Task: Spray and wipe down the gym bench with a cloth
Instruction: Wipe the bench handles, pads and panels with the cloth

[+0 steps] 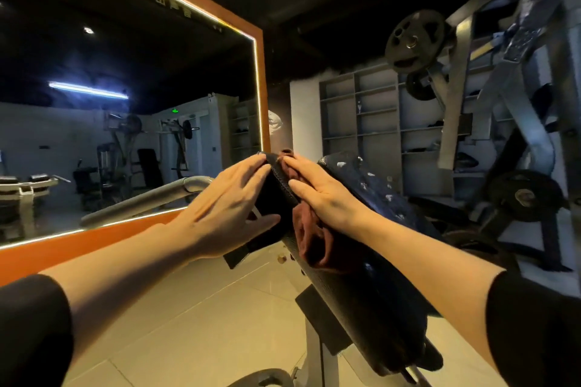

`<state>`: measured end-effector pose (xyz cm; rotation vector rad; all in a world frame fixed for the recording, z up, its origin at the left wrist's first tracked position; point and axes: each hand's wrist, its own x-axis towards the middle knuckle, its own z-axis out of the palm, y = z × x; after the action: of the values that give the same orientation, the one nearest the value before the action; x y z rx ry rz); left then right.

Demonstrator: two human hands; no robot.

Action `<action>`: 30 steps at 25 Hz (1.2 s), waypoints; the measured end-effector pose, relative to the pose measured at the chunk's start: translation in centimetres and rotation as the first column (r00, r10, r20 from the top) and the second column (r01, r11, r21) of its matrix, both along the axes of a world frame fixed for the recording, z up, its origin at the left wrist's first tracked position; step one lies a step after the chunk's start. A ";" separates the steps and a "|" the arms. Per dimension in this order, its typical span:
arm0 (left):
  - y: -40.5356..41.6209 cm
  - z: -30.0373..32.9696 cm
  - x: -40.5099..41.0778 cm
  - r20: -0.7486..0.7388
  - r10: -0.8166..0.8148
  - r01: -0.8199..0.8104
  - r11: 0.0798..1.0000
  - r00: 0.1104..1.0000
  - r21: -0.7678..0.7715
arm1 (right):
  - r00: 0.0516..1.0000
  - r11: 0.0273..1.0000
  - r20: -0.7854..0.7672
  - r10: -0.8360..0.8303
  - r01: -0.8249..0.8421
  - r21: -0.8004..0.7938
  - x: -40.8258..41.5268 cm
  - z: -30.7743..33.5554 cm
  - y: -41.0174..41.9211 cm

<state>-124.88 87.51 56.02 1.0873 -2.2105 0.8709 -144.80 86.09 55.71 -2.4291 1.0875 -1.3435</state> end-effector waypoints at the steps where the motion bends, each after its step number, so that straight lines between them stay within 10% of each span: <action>1: -0.2 -0.4 -0.3 -0.021 0.010 -0.010 1.000 1.000 -0.001 | 0.998 0.998 0.048 -0.047 0.045 0.034 -0.2 -0.2 -0.2; 9: -1.3 -1.5 -0.3 0.038 0.070 -0.064 0.988 0.997 -0.141 | 0.999 0.998 0.030 -0.015 0.017 -0.059 2.2 1.2 -0.5; 18: -1.3 -1.4 0.4 -0.031 0.058 -0.060 0.997 0.998 -0.045 | 0.988 0.978 0.092 -0.124 0.106 0.179 -0.4 0.4 -2.4; 25: -2.0 -2.0 0.3 -0.042 -0.001 -0.005 0.988 0.999 -0.153 | 0.996 0.996 -0.083 -0.013 0.006 -0.085 4.5 3.2 -2.1; 30: -1.5 -1.9 0.5 -0.050 0.011 -0.015 0.995 0.999 -0.094 | 0.997 0.991 0.031 -0.065 0.061 0.120 1.4 2.5 -4.7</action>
<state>-124.39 86.00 54.11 1.0683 -2.1021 0.9337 -143.43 81.36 58.25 -2.2967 1.2090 -1.2941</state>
